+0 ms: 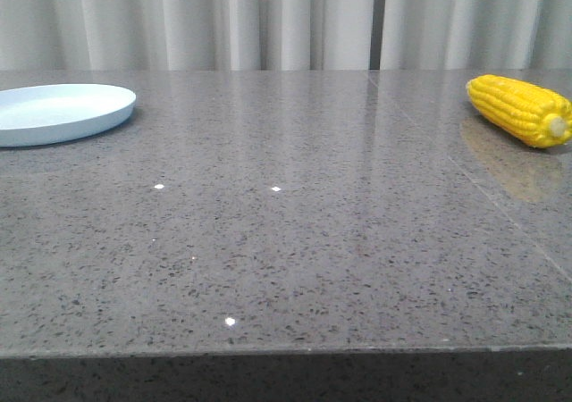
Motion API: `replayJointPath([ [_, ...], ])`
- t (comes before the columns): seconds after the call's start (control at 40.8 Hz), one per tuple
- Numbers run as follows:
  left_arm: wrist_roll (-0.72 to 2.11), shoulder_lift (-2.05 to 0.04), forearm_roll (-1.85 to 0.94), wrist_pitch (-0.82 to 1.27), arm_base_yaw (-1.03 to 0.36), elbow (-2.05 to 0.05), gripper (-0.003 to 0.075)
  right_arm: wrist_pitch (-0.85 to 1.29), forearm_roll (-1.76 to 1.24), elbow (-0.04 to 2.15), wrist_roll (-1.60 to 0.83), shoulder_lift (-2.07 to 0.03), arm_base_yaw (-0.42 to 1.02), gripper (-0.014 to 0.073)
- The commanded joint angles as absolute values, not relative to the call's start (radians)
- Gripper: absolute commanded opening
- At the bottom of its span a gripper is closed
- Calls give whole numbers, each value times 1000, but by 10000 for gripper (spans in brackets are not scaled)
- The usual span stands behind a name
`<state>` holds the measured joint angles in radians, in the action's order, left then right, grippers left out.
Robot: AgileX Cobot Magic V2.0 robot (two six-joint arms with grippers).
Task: Place corn on plate with both arms
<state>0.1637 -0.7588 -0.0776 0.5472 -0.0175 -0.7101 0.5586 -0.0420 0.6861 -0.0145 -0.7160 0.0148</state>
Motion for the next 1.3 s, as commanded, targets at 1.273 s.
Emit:
replayJointPath([
  [1.273, 438, -1705, -467, 774, 208, -1398, 564, 491, -33, 719, -21, -719, 8, 602],
])
